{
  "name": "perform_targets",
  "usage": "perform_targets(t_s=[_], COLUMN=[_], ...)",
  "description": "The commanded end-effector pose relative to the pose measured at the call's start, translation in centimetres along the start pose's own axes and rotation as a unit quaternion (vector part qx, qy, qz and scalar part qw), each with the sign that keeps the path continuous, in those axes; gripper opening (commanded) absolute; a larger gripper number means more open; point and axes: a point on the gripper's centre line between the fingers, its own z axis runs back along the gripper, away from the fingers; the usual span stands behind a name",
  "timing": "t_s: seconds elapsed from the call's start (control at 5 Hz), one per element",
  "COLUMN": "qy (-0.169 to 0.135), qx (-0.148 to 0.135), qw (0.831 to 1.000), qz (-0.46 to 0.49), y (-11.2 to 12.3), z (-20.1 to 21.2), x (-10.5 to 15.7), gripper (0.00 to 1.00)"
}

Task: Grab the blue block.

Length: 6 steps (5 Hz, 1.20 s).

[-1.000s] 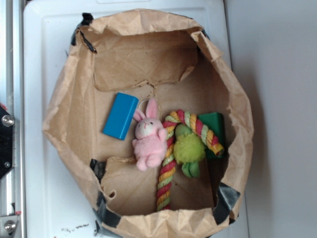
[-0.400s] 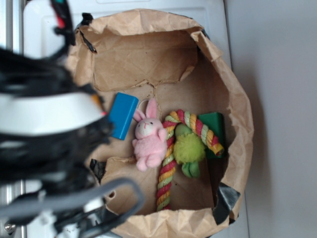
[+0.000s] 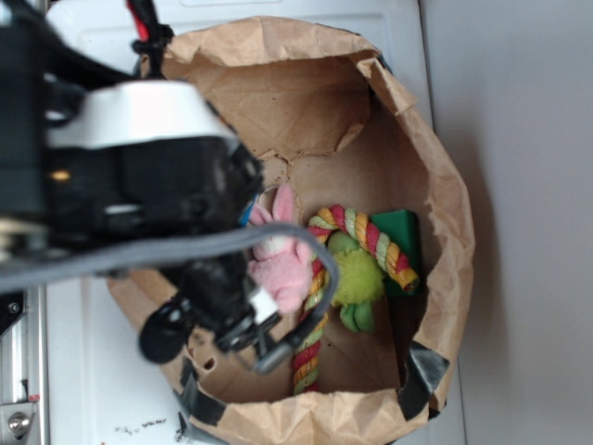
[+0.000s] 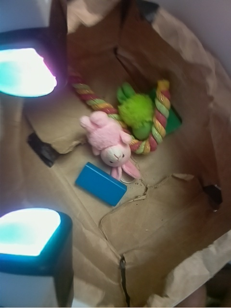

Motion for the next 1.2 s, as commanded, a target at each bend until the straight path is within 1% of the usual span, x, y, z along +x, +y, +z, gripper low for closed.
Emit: perform_targets(t_s=[0.0, 0.2, 0.4, 0.6, 0.8, 1.0], qy=[-0.028, -0.028, -0.033, -0.037, -0.03, -0.03], qx=[0.019, 0.034, 0.04, 0.038, 0.027, 0.027], qw=[0.998, 0.997, 0.996, 0.996, 0.998, 0.998], qz=[0.056, 0.07, 0.071, 0.065, 0.049, 0.049], y=[1.1, 1.6, 2.3, 2.9, 3.0, 3.0], z=[-2.3, -3.6, -4.1, -4.1, -4.1, -4.1], x=[2.5, 3.4, 4.0, 4.0, 3.9, 3.9], gripper=[1.0, 1.0, 1.0, 1.0, 1.0, 1.0])
